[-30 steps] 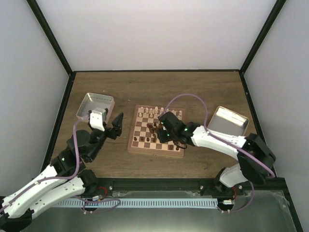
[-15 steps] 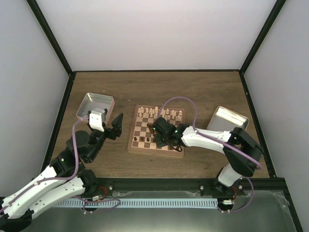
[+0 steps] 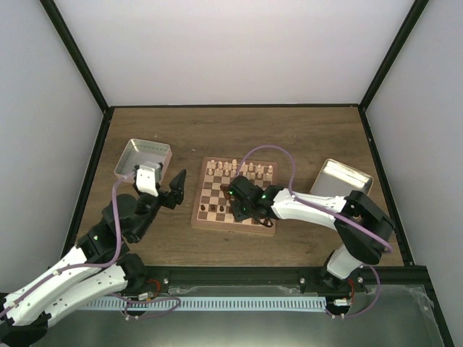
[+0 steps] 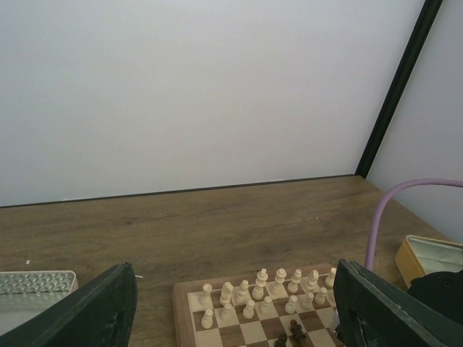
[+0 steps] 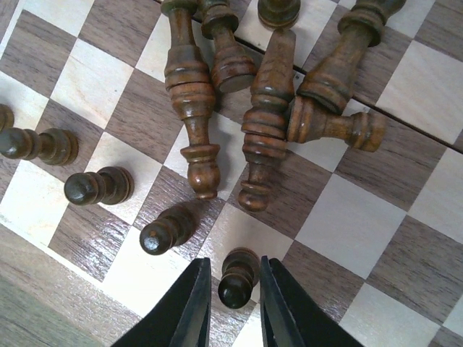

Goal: Set up the chess pieces on the board
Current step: Place the chess piece on the chessboard, then pick up the chess piece from the chessboard.

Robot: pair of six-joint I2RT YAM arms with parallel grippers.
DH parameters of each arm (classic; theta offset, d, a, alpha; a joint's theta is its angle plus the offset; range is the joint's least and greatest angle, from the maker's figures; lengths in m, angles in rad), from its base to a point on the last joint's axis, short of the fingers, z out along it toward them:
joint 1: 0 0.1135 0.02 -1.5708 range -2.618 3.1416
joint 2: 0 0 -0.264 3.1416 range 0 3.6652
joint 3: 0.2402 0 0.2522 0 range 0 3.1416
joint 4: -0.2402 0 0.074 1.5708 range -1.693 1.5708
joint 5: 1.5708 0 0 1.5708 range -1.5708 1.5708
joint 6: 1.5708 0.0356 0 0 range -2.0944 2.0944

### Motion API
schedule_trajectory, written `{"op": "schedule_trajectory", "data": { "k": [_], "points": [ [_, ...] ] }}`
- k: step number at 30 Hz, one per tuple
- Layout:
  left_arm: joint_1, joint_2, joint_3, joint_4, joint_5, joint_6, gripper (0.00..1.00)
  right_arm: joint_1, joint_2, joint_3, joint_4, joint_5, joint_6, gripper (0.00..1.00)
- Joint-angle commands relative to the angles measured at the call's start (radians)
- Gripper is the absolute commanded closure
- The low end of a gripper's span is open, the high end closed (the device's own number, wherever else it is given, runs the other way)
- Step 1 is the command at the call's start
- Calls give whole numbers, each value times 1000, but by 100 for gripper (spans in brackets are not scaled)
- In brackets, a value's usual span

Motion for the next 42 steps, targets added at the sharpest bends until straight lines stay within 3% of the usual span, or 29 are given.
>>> {"op": "schedule_trajectory", "data": {
  "k": [1, 9, 14, 22, 26, 32, 42],
  "points": [
    [0, 1, -4, 7, -11, 10, 24, 8, -13, 49, -18, 5, 13, 78],
    [0, 5, -2, 6, -19, 18, 23, 8, -76, 73, -25, 111, 61, 70],
    [0, 28, -7, 28, -32, -3, 16, -18, -76, 98, 36, 165, 31, 60],
    [1, 78, -15, 68, -65, -50, 13, -87, 119, 271, 78, 75, -41, 61],
    [2, 88, -22, 64, -94, -95, 13, -103, 189, 332, 46, 65, -29, 68],
    [3, 73, -75, 80, -98, -193, 13, -111, 219, 348, 21, 80, -6, 70],
    [4, 92, -84, 93, -101, -206, 13, -119, 258, 346, -11, 98, 0, 71]
  ]
}}
